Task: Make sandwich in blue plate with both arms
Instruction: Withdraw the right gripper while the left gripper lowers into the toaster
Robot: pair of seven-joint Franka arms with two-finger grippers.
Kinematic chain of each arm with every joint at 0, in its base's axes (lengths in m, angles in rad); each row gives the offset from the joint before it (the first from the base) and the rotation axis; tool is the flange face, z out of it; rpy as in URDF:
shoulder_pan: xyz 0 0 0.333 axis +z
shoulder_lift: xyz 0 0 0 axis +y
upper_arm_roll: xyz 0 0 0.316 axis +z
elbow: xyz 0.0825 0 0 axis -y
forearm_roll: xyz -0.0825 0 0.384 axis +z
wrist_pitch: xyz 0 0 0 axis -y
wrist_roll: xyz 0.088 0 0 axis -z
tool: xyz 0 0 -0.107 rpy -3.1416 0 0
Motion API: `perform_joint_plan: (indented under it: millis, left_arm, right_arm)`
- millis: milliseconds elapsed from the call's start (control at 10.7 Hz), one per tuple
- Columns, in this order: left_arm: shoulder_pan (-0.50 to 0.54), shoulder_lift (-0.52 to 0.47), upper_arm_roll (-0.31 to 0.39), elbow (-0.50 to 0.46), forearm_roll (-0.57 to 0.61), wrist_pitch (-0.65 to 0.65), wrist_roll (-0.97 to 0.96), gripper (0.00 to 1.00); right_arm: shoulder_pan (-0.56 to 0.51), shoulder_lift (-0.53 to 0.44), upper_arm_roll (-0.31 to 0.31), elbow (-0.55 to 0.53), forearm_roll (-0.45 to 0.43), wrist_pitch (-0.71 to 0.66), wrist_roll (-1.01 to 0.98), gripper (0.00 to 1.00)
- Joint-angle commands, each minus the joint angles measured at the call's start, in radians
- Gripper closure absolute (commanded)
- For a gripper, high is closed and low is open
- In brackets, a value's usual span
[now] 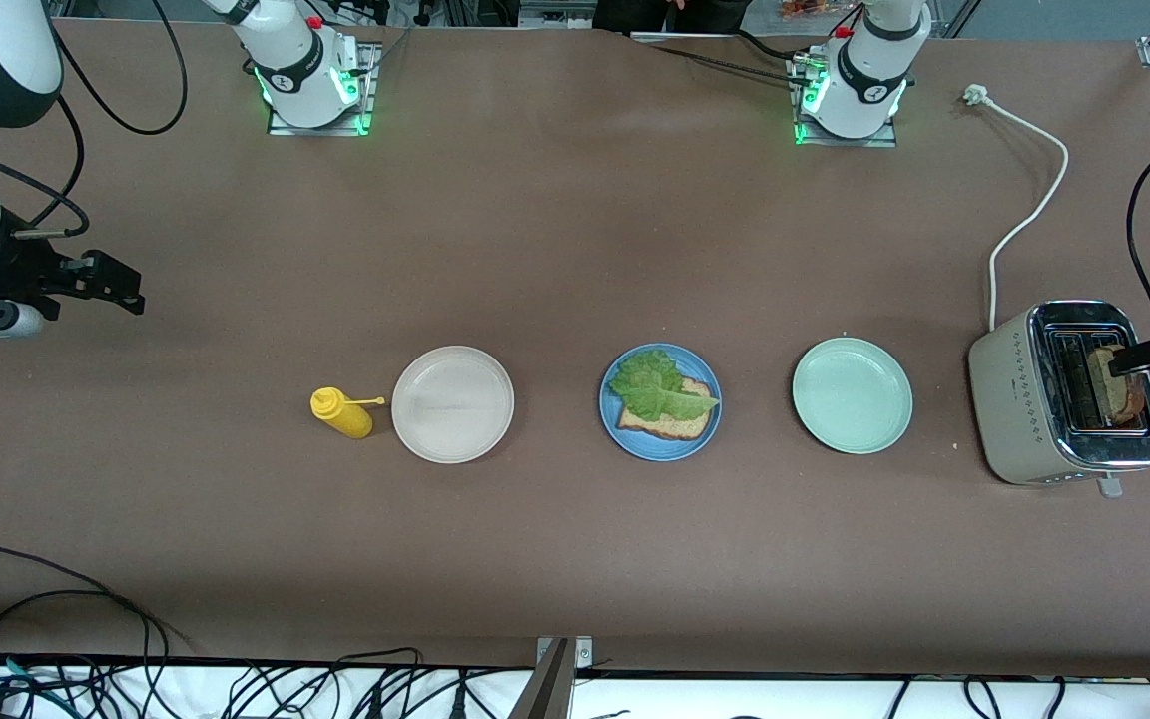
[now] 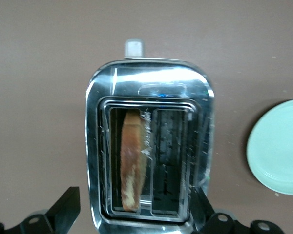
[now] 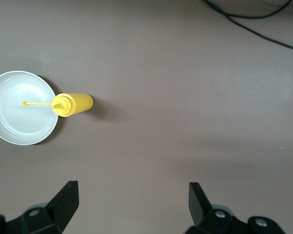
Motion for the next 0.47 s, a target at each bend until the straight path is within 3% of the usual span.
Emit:
perform_joint_plan:
  millis: [0,93,186,279,372]
  left_arm:
    - [0.019,0.073,-0.010,0.029,0.035,0.018,0.012,0.00]
    - [0.018,0.082,-0.012,0.023,0.035,0.018,0.009,0.00]
    - [0.024,0.082,-0.010,0.018,0.037,0.011,0.019,0.29]
    - [0.024,0.082,-0.010,0.018,0.037,0.008,0.092,0.70]
    - [0.025,0.082,-0.010,0.019,0.036,0.008,0.146,0.89]
  right_arm:
    - [-0.002,-0.015,-0.029,-0.006,-0.005,-0.024,0.011,0.00]
    - [0.000,-0.019,-0.029,-0.002,-0.004,-0.024,0.018,0.00]
    - [0.001,-0.018,-0.027,0.009,-0.004,-0.024,0.021,0.00]
    - [0.001,-0.016,-0.029,0.011,-0.002,-0.024,0.021,0.00]
    - [0.001,-0.015,-0.029,0.011,-0.004,-0.022,0.021,0.00]
